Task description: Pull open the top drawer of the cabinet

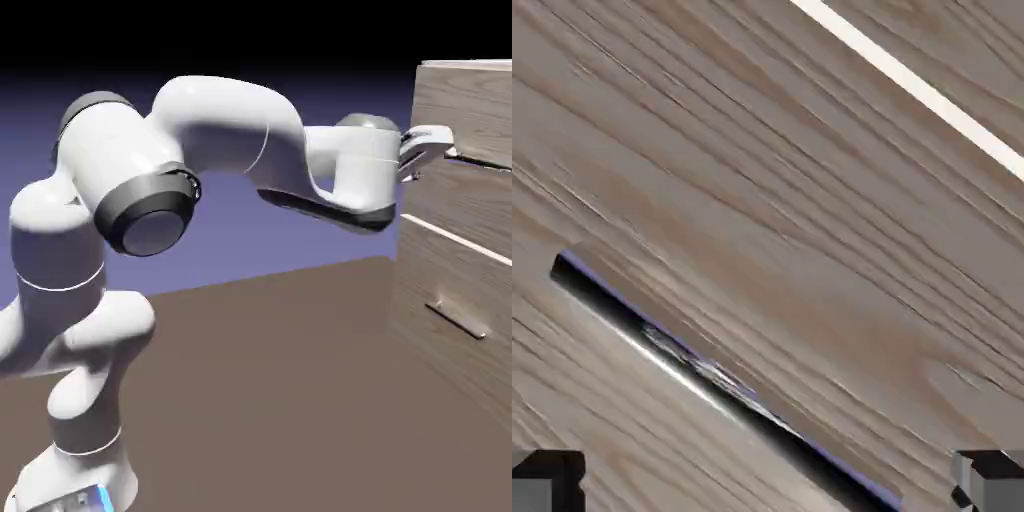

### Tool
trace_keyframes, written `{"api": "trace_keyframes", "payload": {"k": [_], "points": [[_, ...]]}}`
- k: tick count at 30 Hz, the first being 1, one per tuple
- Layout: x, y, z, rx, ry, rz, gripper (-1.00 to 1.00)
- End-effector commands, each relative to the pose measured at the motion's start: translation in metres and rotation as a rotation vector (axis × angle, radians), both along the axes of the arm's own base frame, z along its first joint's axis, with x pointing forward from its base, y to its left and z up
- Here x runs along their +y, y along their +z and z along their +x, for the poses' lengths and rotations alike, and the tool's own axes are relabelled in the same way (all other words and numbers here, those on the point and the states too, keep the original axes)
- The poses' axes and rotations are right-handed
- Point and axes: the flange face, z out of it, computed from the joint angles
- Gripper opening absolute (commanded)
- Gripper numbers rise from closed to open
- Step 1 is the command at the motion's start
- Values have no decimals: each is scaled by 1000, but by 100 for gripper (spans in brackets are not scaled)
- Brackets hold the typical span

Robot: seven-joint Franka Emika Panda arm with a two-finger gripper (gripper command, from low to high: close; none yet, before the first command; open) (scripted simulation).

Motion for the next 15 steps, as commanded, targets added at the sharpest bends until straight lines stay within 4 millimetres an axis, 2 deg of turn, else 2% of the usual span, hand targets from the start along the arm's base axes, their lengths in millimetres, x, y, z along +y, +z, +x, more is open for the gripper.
{"api": "trace_keyframes", "payload": {"k": [1, 8, 15], "points": [[-1, -2, 5, -14, 8, -79, 0], [-8, -16, 40, -115, 51, -642, 0], [-9, -16, 91, -121, 52, -673, 0]]}}
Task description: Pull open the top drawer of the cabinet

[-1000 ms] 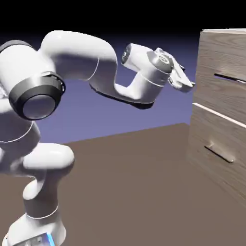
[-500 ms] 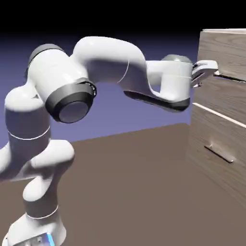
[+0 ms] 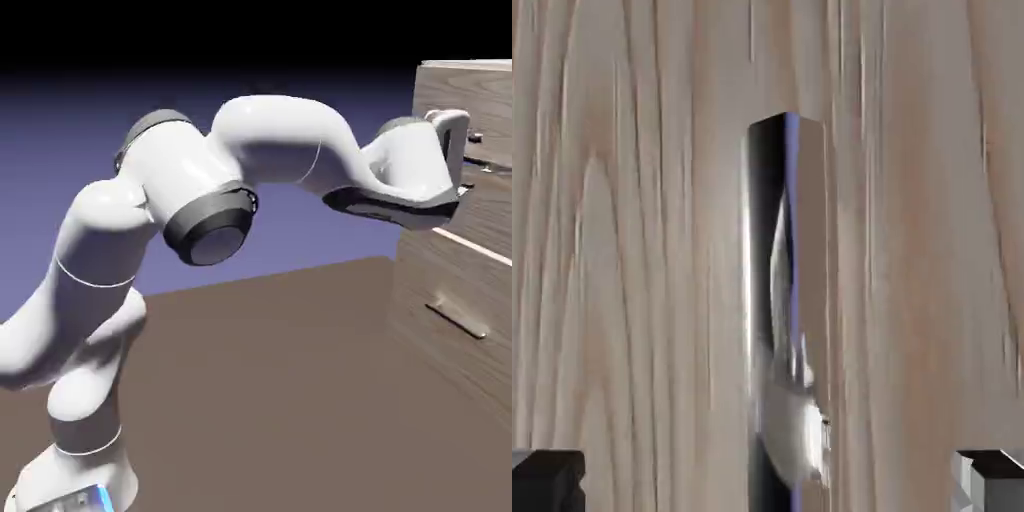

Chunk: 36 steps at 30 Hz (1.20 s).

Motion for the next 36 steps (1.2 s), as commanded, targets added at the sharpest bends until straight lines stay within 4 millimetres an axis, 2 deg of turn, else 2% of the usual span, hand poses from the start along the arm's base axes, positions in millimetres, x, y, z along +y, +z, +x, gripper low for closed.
{"api": "trace_keyframes", "payload": {"k": [1, 2, 3, 10, 25, 30, 36], "points": [[0, 0, 1, 0, 0, 0, 0], [0, 0, 1, 0, 0, 0, -100], [0, 0, 1, 0, 0, 0, -100], [0, 0, -49, 0, 0, 0, -100], [0, 0, -137, 0, 0, 0, -100], [0, 0, -177, 0, 0, 0, -100], [0, 0, -238, 0, 0, 0, -100]]}}
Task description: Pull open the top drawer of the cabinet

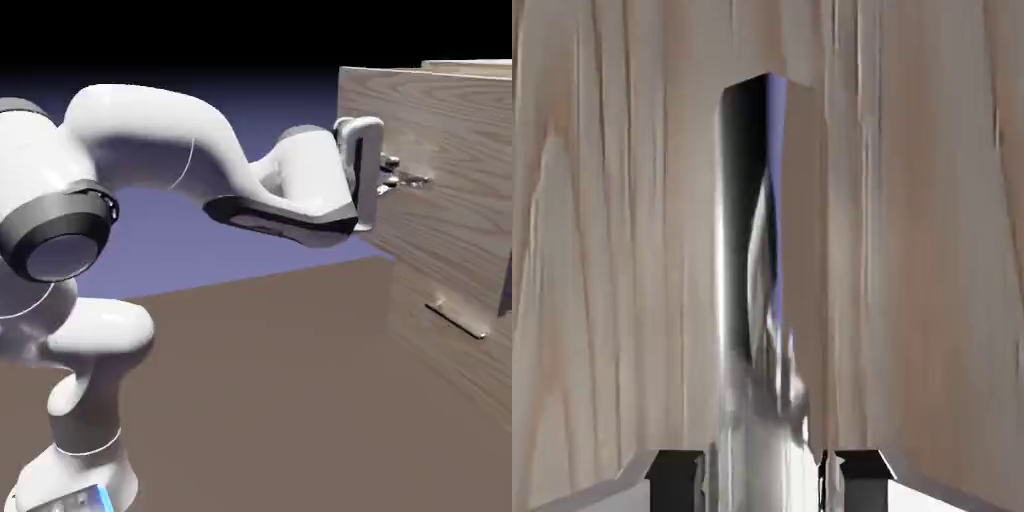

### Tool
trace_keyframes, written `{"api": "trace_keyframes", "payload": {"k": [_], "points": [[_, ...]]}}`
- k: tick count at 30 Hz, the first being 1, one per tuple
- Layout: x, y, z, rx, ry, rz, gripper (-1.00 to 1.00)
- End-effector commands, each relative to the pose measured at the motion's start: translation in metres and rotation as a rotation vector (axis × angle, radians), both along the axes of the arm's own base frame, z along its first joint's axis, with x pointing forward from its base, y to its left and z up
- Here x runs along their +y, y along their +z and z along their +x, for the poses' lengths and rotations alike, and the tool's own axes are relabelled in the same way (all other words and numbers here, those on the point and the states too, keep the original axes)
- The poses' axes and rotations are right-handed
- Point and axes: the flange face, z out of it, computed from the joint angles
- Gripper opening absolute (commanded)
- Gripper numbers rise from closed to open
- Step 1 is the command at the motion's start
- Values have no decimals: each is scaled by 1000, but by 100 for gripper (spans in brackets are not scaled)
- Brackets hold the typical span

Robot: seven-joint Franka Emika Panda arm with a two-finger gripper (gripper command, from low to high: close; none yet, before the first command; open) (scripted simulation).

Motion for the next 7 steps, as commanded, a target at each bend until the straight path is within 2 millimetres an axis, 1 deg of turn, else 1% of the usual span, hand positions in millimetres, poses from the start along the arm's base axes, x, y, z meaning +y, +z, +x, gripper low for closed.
{"api": "trace_keyframes", "payload": {"k": [1, 3, 4, 5, 6, 7], "points": [[0, 0, -11, 1, -1, 1, -100], [0, 0, -35, 1, -1, 1, -100], [0, 0, -39, 1, -1, 1, -100], [0, 0, -39, 1, -1, 1, 100], [0, 0, -39, 1, -1, 1, 100], [-1, 0, -50, 2, 0, 4, 100]]}}
